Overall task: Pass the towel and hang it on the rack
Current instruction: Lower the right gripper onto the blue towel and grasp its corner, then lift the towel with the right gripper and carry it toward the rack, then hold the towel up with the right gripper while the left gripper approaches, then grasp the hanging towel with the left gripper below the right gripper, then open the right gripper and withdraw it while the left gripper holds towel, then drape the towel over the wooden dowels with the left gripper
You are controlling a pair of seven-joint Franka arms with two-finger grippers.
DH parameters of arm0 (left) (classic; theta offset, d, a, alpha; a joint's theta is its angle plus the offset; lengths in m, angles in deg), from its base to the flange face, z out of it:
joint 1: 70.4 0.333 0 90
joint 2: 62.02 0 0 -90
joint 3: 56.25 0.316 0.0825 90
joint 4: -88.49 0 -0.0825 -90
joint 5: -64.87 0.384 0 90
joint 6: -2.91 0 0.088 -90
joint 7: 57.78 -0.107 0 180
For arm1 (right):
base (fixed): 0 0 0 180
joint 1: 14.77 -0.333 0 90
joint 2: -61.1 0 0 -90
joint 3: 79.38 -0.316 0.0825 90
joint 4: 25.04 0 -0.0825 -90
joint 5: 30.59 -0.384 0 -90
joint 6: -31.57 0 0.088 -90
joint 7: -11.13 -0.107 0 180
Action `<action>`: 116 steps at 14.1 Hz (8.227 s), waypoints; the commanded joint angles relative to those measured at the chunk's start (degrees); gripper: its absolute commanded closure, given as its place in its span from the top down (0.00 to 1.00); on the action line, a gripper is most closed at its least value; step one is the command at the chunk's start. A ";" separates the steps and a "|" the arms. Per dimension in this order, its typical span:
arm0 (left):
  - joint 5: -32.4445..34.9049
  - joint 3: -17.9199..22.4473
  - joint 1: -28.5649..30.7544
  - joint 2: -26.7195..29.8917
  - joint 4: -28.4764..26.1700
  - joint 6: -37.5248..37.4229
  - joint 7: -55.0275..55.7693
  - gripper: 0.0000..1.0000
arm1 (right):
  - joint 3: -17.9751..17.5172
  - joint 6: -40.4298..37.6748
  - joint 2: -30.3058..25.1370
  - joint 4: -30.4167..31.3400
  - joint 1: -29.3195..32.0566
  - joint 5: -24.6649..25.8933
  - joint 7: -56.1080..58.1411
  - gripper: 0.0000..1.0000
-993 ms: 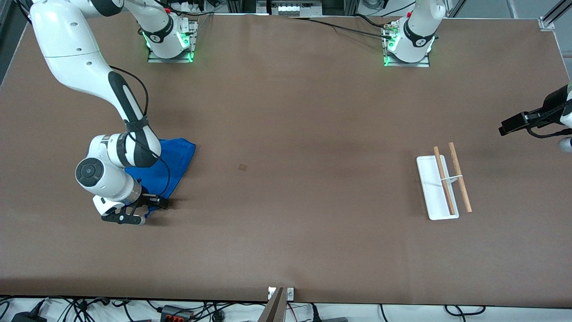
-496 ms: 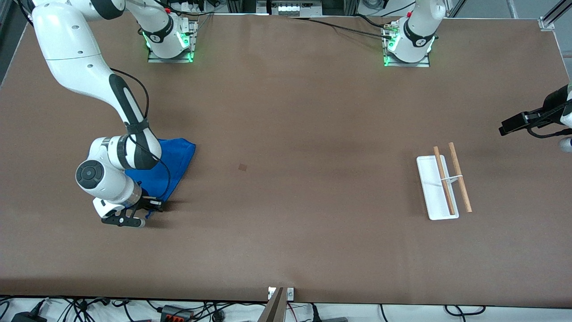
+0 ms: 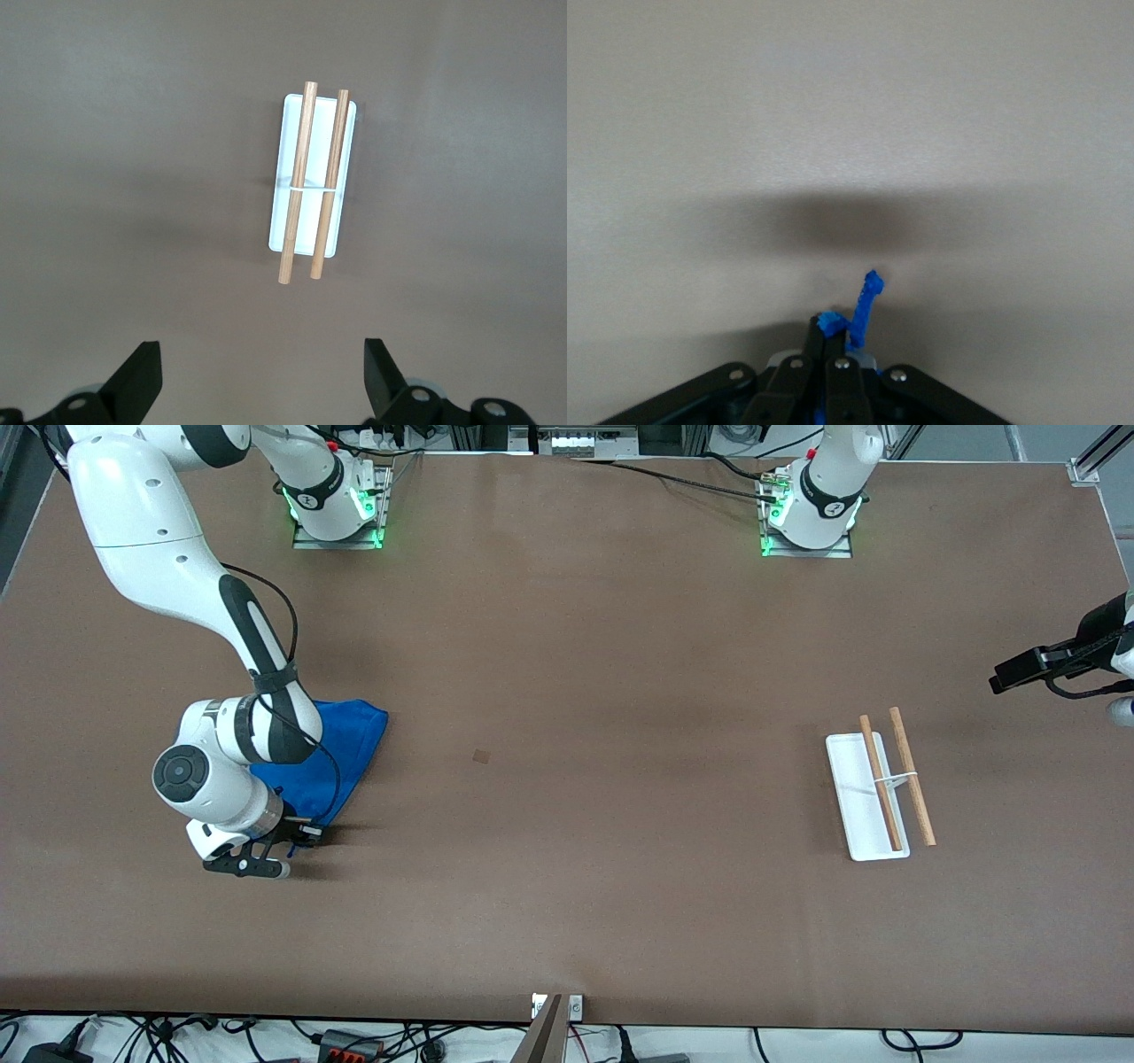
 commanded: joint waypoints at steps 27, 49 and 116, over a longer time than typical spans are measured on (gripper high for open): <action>-18.18 -0.18 0.19 -9.69 2.16 -3.58 -10.63 1.00 | -29.98 21.68 -10.24 -14.01 -23.02 -0.66 -41.55 0.00; -44.75 -13.98 -1.65 -20.15 -10.41 22.70 -74.56 1.00 | -29.81 25.29 -10.06 -13.66 -24.34 0.92 -41.46 0.00; -8.29 -12.83 21.45 -24.28 2.68 7.50 -60.76 0.01 | -27.97 -38.60 -16.36 -13.57 8.62 15.42 -14.39 1.00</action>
